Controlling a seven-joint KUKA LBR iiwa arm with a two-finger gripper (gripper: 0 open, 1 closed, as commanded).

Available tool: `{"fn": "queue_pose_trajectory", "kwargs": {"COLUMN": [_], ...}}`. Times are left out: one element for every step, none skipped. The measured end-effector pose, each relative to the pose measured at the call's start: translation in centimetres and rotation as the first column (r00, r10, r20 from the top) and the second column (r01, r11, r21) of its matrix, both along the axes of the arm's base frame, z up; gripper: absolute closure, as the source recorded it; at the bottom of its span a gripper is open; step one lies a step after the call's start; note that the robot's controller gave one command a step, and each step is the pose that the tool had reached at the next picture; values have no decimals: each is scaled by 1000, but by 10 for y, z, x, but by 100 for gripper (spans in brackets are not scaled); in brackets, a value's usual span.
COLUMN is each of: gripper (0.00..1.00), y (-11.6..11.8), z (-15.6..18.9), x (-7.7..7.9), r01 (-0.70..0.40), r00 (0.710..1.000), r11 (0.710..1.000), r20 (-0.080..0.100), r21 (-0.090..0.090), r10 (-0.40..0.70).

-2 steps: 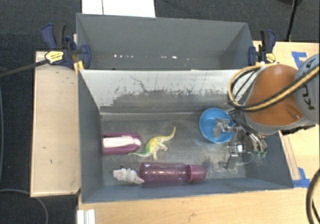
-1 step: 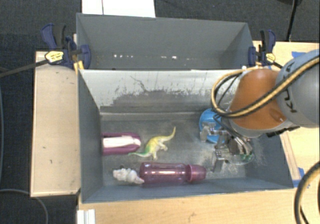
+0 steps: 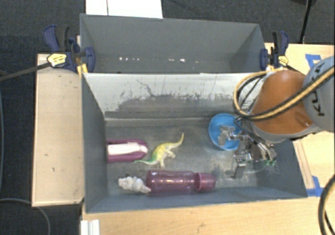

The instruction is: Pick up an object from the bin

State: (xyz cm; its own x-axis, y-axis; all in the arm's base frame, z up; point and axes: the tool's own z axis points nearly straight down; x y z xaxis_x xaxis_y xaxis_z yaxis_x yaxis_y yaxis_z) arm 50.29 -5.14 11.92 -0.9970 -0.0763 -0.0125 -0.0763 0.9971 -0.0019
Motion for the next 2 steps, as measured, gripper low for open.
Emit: {"fn": "queue_pose_trajectory", "kwargs": {"gripper": [0,0], "y": [-18,-20], "z": [47,74], "x": [16,67], "r01": [-22,-49], "r00": [1000,999], "r11": [1000,999], "r20": [-11,8], "r21": [2,-2], "r10": [22,49]}}
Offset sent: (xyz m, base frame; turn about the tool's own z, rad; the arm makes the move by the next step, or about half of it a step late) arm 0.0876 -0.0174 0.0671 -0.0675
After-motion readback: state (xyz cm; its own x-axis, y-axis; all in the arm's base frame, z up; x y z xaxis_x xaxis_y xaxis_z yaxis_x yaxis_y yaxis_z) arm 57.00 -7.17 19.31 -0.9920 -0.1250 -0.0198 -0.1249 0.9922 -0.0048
